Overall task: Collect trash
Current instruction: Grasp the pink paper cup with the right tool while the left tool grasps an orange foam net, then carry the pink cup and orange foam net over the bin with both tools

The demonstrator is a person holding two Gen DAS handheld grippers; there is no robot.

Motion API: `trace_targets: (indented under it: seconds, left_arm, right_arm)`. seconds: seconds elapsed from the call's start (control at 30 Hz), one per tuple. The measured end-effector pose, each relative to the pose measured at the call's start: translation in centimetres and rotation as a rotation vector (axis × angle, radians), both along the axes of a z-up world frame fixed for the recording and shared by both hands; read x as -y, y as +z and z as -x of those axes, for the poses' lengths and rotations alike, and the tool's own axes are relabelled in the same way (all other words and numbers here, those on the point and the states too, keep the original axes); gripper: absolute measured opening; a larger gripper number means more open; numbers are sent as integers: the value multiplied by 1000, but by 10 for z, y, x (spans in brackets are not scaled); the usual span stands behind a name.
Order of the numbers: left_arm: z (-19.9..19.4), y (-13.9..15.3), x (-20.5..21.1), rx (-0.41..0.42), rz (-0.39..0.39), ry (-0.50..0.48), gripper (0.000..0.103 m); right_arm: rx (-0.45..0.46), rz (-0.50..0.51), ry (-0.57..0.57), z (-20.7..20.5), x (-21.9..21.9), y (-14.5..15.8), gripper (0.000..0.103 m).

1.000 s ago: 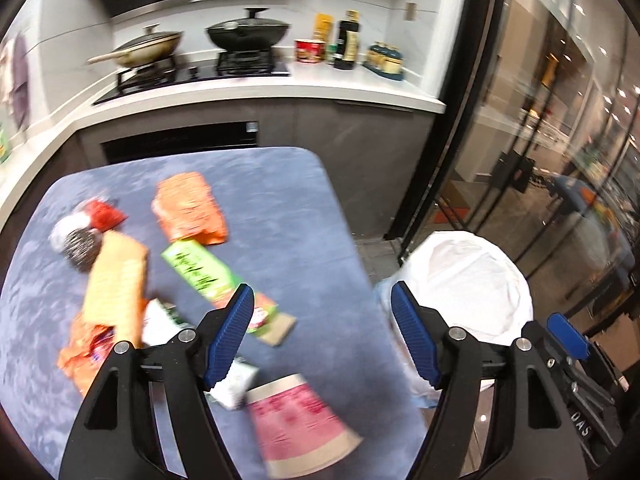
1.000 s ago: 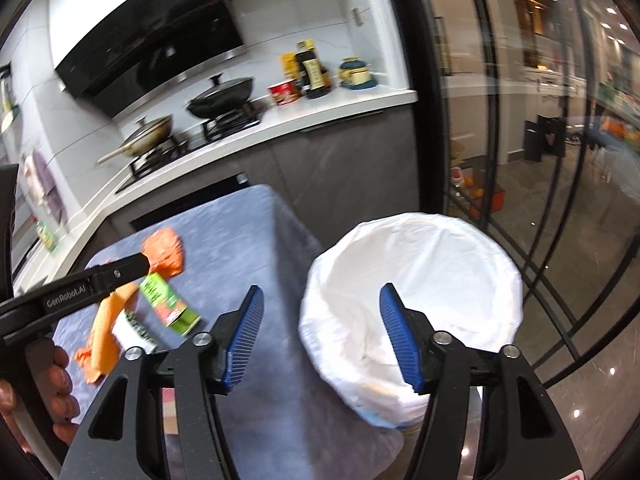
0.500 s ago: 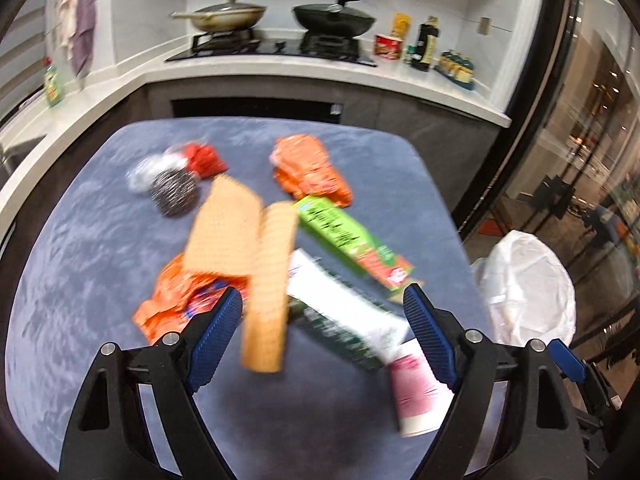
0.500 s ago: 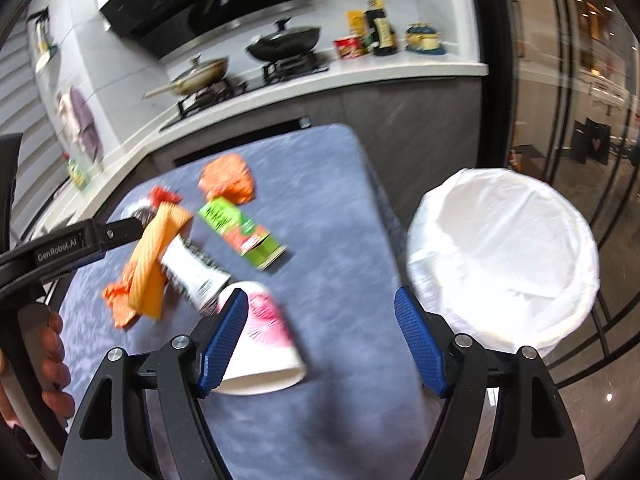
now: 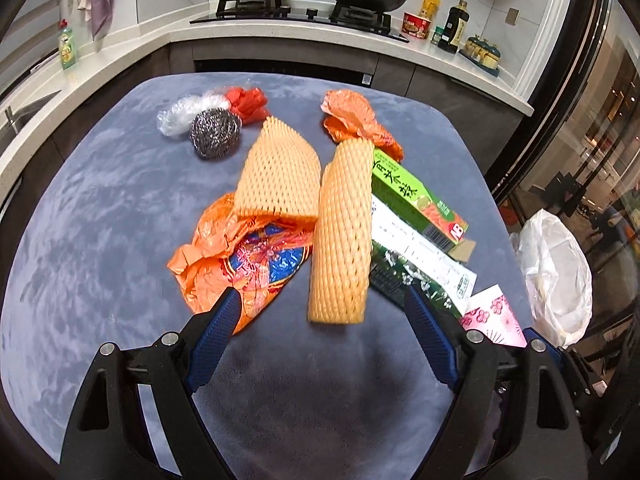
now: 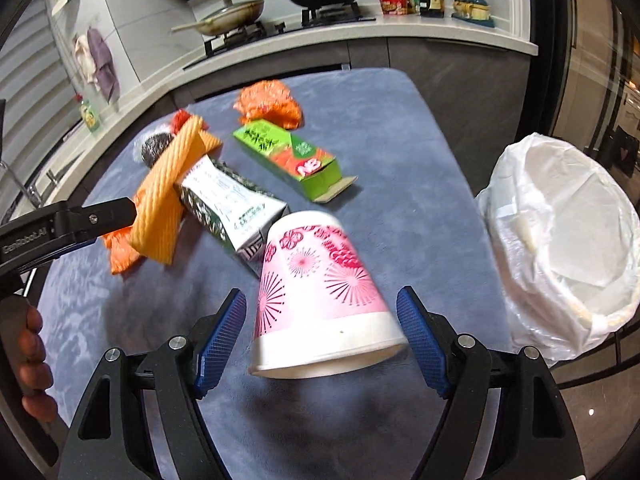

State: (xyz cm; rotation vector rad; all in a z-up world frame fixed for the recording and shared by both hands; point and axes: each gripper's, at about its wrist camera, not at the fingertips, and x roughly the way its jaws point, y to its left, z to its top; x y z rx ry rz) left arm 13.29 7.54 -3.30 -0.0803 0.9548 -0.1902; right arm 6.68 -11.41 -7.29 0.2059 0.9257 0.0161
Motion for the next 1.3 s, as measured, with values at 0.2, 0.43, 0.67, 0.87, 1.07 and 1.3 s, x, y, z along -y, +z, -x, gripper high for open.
trace_targets:
  seconds: [0.2,0.43,0.67,0.87,1.07,1.3]
  left_arm:
    - [-5,-12,5,-14,-6,-14,79]
    - [-11,-24,9,-26,-15,-29,79]
    - [-15,-28,11,-42,-13,-40,58]
    - [-14,-27,15,-45,-17,-48,30]
    - [-6,-18,22,-17,-35,-65,11]
    - [5,10,33,34,-14,-91,10]
  right_arm:
    - [-21,8,6,-3,-3,-9,74]
    - [-20,15,10,-4,-4,-9,71]
    - [1,11,4,-2,1,-1,68]
    - [26,1,-2,2,6,8,67]
    - [70,-15,-22,8,16,23,67]
    - [132,-37,-66,17,38,42,66]
